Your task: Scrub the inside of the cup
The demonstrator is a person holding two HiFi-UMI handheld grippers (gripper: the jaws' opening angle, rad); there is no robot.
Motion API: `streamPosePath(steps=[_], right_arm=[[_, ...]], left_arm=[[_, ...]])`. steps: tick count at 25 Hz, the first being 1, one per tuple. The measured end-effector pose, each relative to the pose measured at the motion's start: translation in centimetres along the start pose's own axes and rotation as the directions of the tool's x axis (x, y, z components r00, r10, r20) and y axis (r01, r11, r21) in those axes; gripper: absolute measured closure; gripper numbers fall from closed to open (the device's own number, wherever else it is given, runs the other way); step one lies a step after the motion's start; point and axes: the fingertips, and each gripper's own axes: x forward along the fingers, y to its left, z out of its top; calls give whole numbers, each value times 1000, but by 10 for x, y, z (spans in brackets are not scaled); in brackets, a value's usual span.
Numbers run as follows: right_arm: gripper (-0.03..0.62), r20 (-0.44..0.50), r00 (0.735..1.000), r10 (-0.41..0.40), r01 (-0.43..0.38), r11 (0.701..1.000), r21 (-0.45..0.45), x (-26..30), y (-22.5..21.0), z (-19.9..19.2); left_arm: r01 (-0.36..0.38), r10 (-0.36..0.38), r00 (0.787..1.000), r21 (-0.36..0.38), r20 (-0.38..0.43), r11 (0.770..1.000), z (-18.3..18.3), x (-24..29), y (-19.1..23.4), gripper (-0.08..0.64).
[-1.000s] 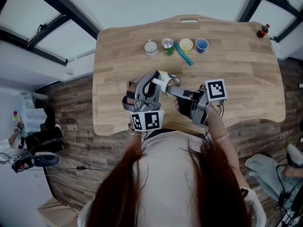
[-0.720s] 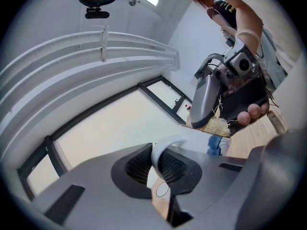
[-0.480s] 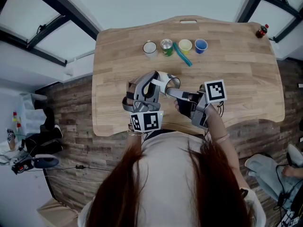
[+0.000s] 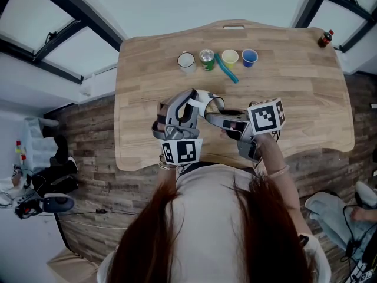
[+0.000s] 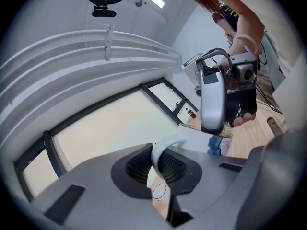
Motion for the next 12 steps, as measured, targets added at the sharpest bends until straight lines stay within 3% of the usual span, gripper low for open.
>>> streamPosePath(steps=[12], right_arm=[[477, -73, 989, -131, 109, 962, -252, 0, 3, -3]], left_arm=[[13, -13, 1000, -40, 5, 999, -1, 0, 1, 531]])
